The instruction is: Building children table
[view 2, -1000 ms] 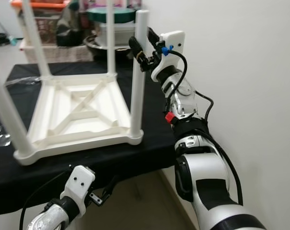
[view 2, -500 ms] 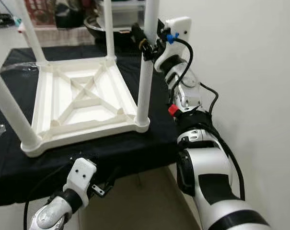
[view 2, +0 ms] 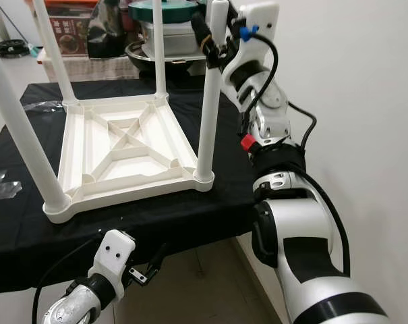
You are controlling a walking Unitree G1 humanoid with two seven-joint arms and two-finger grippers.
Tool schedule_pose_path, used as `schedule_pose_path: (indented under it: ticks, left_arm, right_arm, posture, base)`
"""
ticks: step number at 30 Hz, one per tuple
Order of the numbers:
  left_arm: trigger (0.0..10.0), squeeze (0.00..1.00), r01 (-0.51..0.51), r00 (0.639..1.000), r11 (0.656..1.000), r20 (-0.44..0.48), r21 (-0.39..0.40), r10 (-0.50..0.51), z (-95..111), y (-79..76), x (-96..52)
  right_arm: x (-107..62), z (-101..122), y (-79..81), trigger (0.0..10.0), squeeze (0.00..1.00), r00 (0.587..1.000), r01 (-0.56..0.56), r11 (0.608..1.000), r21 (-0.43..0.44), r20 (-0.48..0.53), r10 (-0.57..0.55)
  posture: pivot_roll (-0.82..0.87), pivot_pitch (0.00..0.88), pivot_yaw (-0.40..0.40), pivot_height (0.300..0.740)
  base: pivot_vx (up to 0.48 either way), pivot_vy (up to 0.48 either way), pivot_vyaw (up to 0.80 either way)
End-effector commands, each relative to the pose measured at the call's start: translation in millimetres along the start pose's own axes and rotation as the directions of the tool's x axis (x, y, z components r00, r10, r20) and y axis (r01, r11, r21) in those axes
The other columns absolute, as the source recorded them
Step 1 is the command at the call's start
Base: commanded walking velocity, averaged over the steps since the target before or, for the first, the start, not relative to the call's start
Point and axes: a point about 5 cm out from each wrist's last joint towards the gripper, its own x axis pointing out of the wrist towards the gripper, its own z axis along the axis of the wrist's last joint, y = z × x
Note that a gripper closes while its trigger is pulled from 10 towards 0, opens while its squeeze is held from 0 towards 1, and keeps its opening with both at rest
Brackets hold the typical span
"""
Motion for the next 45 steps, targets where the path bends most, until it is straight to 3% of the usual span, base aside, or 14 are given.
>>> schedule_pose_path:
  ticks: [1,8,9,10,11,12,17,23,26,29,33,38,41,45]
  left_arm:
    - [10.0,0.00,0.010,1.000,1.000,-0.025,-0.007,-0.011,-4.1,-1.1,0.1]
    - [10.0,0.00,0.011,1.000,1.000,-0.023,-0.005,-0.011,-3.2,-1.6,-0.2]
    - [10.0,0.00,0.011,1.000,1.000,-0.022,-0.005,-0.011,-3.1,-1.8,-0.3]
    - [10.0,0.00,0.011,1.000,1.000,-0.022,-0.005,-0.011,-3.1,-1.8,-0.3]
    - [10.0,0.00,0.011,1.000,1.000,-0.023,-0.005,-0.011,-3.2,-1.9,-0.4]
    - [10.0,0.00,0.010,1.000,1.000,-0.023,-0.007,-0.011,-3.2,-2.1,-0.9]
    - [10.0,0.00,0.013,1.000,1.000,-0.026,-0.005,-0.013,-3.4,-2.4,-1.2]
    - [10.0,0.00,0.021,0.999,1.000,-0.028,-0.010,-0.021,-3.5,-5.4,-3.6]
    - [10.0,0.00,0.021,0.999,1.000,-0.029,-0.010,-0.022,-3.4,-5.8,-3.9]
    - [10.0,0.00,0.028,0.999,1.000,-0.031,-0.011,-0.028,-3.1,-7.3,-5.3]
    - [10.0,0.00,0.032,0.999,0.999,-0.034,-0.010,-0.032,-2.9,-8.6,-8.3]
    - [10.0,0.00,0.034,0.999,0.999,-0.038,-0.007,-0.034,-3.5,-9.0,-9.1]
    - [10.0,0.00,0.049,0.998,0.999,-0.038,0.000,-0.049,-4.1,-9.4,-5.5]
    - [10.0,0.00,0.054,0.998,0.999,-0.039,0.008,-0.054,-3.8,-9.1,-5.5]
  right_arm:
    - [0.7,-5.0,1.8,10.0,0.00,0.999,-0.006,1.000,-0.015,-0.043,0.006]
    - [-2.1,-21.0,4.1,10.0,0.00,0.990,0.007,1.000,-0.023,-0.141,-0.010]
    - [-2.3,-22.8,4.2,8.7,0.00,0.988,0.009,1.000,-0.029,-0.155,-0.014]
    - [-2.3,-22.8,4.2,8.7,0.00,0.988,0.009,1.000,-0.029,-0.155,-0.014]
    - [-2.4,-24.2,4.2,3.5,0.00,0.986,0.012,0.999,-0.037,-0.168,-0.018]
    - [-2.2,-24.1,4.5,0.0,0.00,0.986,0.015,0.999,-0.034,-0.165,-0.020]
    - [-0.2,-21.1,4.0,0.0,0.00,0.988,0.034,0.999,-0.003,-0.152,-0.034]
    - [8.6,-10.6,-9.4,0.0,0.00,0.975,0.174,0.940,0.292,-0.183,-0.124]
    - [8.5,-10.9,-11.1,0.0,0.00,0.972,0.190,0.929,0.317,-0.193,-0.133]
    - [-18.0,-46.8,-33.3,0.0,0.00,0.897,0.414,0.791,0.450,-0.348,-0.272]
    - [-51.8,-72.6,-58.8,0.0,0.00,0.792,0.593,0.677,0.437,-0.471,-0.390]
    - [-60.0,-71.2,-71.1,0.0,0.00,0.764,0.629,0.660,0.410,-0.481,-0.429]
    - [-85.0,-85.5,-84.6,0.0,0.00,0.695,0.712,0.552,0.434,-0.550,-0.464]
    - [-105.9,-112.3,-75.7,0.0,0.00,0.638,0.755,0.512,0.409,-0.636,-0.434]
  posture:
    - [0.04,0.045,-0.073,0.740]
    - [0.04,0.048,-0.075,0.740]
    - [0.04,0.050,-0.076,0.740]
    - [0.04,0.050,-0.076,0.740]
    - [0.04,0.051,-0.078,0.740]
    - [0.04,0.049,-0.076,0.740]
    - [0.04,0.049,-0.076,0.740]
    - [0.06,0.044,-0.082,0.740]
    - [0.06,0.044,-0.082,0.740]
    - [0.07,0.044,-0.083,0.740]
    - [0.09,0.049,-0.083,0.740]
    - [0.09,0.047,-0.086,0.740]
    - [0.08,0.034,-0.081,0.740]
    - [0.09,0.036,-0.080,0.740]
  base:
    - [0.000,0.000,0.00]
    - [0.000,0.000,0.00]
    - [0.000,0.000,0.00]
    - [0.000,0.000,0.00]
    - [0.000,0.000,0.00]
    - [0.000,0.000,0.00]
    - [0.000,0.000,0.00]
    - [0.000,0.000,0.00]
    - [0.000,0.000,0.00]
    - [0.000,0.000,0.00]
    - [0.000,0.000,0.00]
    - [0.000,0.000,0.00]
    - [0.000,0.000,0.00]
    - [0.000,0.000,0.00]
